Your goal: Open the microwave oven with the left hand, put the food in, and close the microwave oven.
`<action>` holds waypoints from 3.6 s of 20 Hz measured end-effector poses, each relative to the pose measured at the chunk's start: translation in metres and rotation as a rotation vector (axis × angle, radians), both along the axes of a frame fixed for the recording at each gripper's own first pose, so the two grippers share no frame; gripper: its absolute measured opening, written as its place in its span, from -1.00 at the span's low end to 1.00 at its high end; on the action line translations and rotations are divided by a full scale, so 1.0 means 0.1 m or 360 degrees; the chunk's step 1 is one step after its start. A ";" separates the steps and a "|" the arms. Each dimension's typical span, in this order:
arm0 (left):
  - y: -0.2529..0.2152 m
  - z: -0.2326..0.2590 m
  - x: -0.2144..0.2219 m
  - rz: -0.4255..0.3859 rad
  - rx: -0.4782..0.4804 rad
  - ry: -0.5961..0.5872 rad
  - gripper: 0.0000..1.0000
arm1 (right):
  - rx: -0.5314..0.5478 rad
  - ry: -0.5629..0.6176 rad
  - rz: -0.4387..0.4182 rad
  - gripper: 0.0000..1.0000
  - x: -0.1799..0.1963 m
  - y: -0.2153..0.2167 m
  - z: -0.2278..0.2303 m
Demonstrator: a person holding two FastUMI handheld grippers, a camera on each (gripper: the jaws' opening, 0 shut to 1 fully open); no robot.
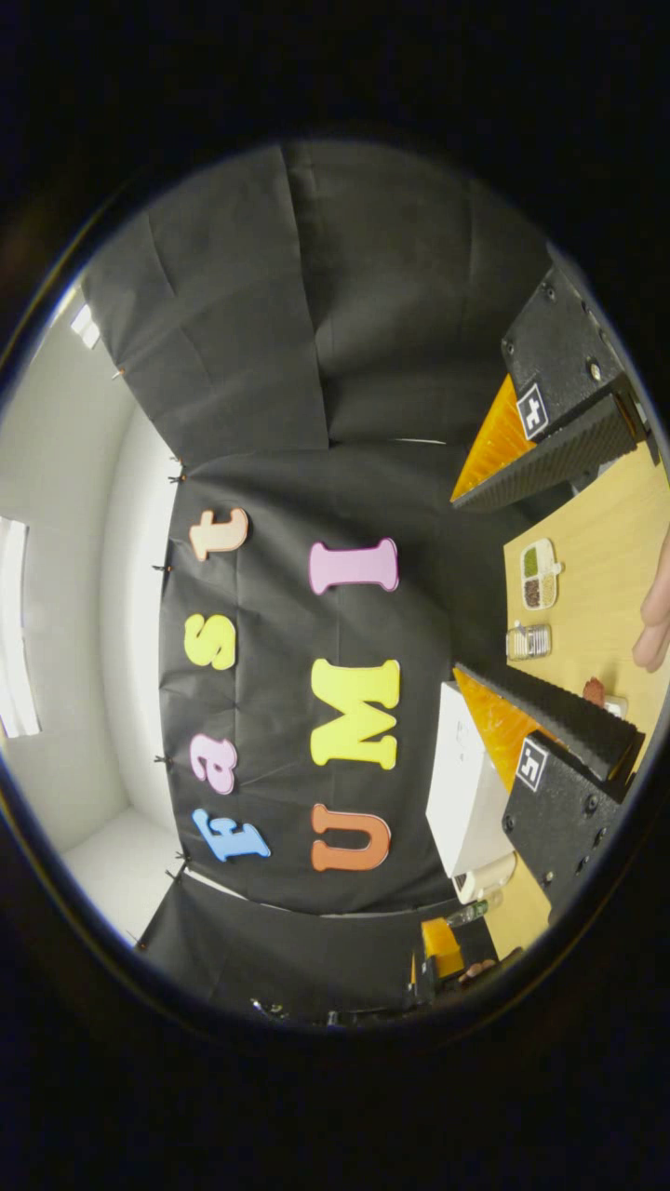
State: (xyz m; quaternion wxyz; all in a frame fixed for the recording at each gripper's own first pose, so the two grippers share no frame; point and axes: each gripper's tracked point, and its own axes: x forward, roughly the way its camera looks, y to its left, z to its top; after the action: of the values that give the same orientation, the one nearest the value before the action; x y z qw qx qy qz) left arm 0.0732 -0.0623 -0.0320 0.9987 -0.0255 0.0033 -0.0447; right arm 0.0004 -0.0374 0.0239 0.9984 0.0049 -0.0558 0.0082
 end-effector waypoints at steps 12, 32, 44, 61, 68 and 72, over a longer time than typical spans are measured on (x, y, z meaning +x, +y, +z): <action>-0.85 -0.99 1.12 -0.0128 0.0015 0.0160 0.86 | 0.0033 -0.0003 0.0025 1.00 0.12 -0.28 -0.18; -1.23 -2.27 2.21 -0.0065 0.0170 0.0149 0.38 | -0.0029 0.0010 0.0140 1.00 0.45 -0.24 -0.53; -1.30 -2.38 2.12 -0.0082 0.0040 0.0226 -0.94 | -0.0052 0.0107 0.0065 0.93 0.45 -0.41 -0.76; -0.53 -2.39 0.75 -0.0160 0.0093 0.0230 -0.89 | -0.0039 0.0129 0.0172 1.00 0.08 0.02 -0.85; 0.18 -2.40 0.24 -0.0031 0.0090 0.0189 -0.86 | -0.0091 0.0110 0.0211 1.00 0.01 0.32 -0.89; 0.71 -2.43 -0.03 0.0037 0.0069 0.0193 -0.98 | -0.0093 0.0140 0.0259 0.93 -0.03 0.51 -0.96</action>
State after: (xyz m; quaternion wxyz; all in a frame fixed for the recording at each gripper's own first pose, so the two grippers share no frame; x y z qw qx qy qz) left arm 0.0701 0.0088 -0.2755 0.9974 -0.0067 0.0646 -0.0313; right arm -0.0030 0.0131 -0.0718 0.9956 -0.0192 -0.0109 0.0908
